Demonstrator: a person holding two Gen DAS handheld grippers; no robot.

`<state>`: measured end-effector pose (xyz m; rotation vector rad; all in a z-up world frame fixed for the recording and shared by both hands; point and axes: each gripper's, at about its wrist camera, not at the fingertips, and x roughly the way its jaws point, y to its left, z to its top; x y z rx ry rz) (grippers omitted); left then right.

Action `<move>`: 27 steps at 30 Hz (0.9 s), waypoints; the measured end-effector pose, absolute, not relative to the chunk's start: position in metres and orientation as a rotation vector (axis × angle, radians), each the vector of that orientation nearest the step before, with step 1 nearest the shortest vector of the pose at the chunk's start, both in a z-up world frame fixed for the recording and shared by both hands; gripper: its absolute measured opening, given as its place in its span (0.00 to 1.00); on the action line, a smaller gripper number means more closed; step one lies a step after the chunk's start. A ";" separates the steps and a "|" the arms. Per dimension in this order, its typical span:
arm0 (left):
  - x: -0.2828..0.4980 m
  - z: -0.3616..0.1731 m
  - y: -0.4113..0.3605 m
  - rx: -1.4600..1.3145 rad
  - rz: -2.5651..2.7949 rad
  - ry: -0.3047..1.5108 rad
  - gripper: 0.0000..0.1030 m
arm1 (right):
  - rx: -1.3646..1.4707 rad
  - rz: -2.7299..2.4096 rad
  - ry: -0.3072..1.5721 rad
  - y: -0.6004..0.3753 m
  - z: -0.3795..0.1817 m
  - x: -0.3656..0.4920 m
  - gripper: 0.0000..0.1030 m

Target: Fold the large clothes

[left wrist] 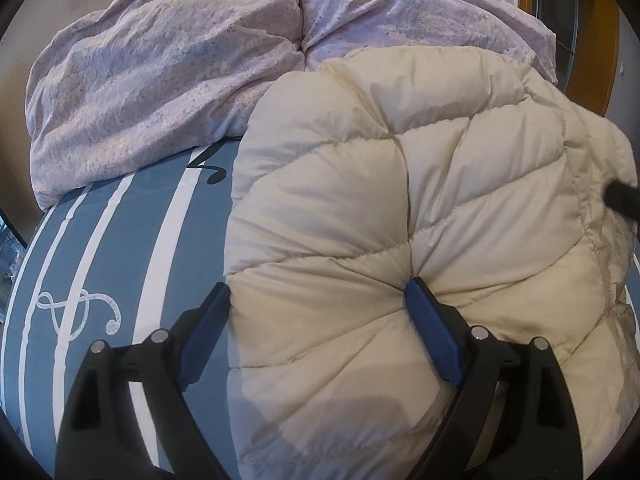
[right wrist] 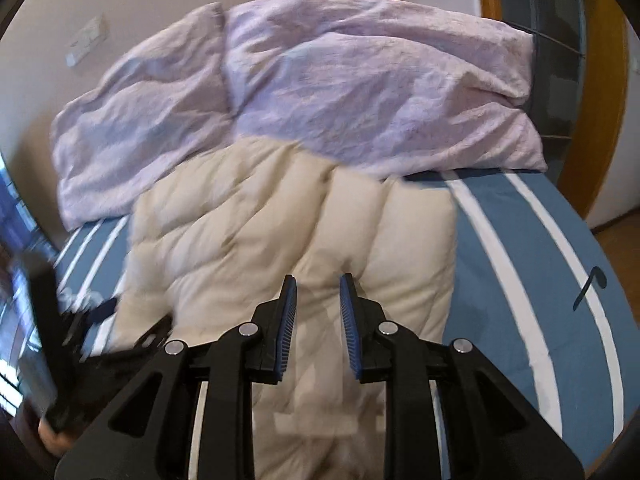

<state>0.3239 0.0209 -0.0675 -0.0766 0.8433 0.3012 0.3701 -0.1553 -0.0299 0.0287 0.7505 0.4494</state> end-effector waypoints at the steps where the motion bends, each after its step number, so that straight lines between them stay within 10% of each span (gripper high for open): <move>1: 0.324 -0.068 0.021 -0.081 0.298 0.843 0.87 | 0.032 0.432 0.750 -0.156 -0.031 0.375 0.22; 27: 0.332 -0.079 0.028 -0.155 0.260 0.792 0.97 | -0.002 0.271 0.794 -0.152 -0.102 0.409 0.22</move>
